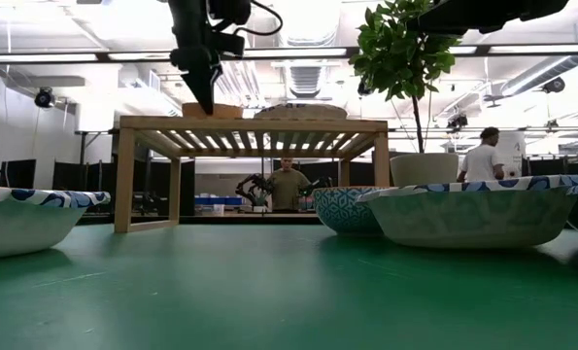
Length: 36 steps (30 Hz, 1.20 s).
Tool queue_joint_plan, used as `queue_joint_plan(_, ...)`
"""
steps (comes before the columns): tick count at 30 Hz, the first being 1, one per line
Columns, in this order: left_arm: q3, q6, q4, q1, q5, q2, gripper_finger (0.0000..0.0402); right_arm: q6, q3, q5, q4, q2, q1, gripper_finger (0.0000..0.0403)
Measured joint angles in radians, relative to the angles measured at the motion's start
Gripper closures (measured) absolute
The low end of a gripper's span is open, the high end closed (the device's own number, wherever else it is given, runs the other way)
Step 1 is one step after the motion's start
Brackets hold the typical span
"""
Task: Place and stack bowls onto a shelf
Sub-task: Put the blue bowl on the shelf, then stack the orange bowl on top of the blue bowl on the shelf
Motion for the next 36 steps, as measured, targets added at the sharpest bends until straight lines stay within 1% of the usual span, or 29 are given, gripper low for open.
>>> queue_joint_plan(12, 0.050, -0.022, -0.005, 0.001, 0.003, -0.003, 0.0285, 0.000, 0.000, 0.002, -0.004, 0.000, 0.000, 0.0255)
queue_joint_plan(16, 0.113, -0.066, -0.030, -0.001, 0.003, -0.003, 0.0258, 0.008, 0.000, 0.002, -0.004, 0.000, 0.000, 0.0255)
queue_joint_plan(19, 0.180, -0.135, -0.079, -0.003, 0.009, -0.004, 0.0243, 0.029, 0.000, 0.001, -0.003, 0.000, 0.000, 0.0255)
queue_joint_plan(21, 0.212, -0.198, -0.101, -0.003, 0.046, -0.014, 0.0237, 0.053, 0.000, 0.001, -0.001, 0.000, 0.000, 0.0255)
queue_joint_plan(24, 0.218, -0.241, -0.097, -0.014, 0.172, -0.053, 0.0236, 0.098, 0.000, 0.000, -0.001, 0.000, 0.000, 0.0255)
queue_joint_plan(26, 0.192, -0.243, -0.060, -0.037, 0.259, -0.091, 0.0237, 0.136, 0.000, 0.000, -0.003, 0.004, 0.000, 0.0255)
queue_joint_plan(28, 0.142, -0.246, 0.002, -0.072, 0.309, -0.136, 0.0237, 0.175, 0.000, -0.001, -0.004, 0.015, 0.000, 0.0255)
queue_joint_plan(32, 0.002, -0.290, 0.163, -0.171, 0.318, -0.248, 0.0238, 0.263, 0.000, -0.001, -0.003, 0.060, 0.000, 0.0255)
queue_joint_plan(36, -0.186, -0.336, 0.366, -0.294, 0.302, -0.365, 0.0238, 0.350, 0.000, 0.000, 0.016, 0.119, 0.000, 0.0255)
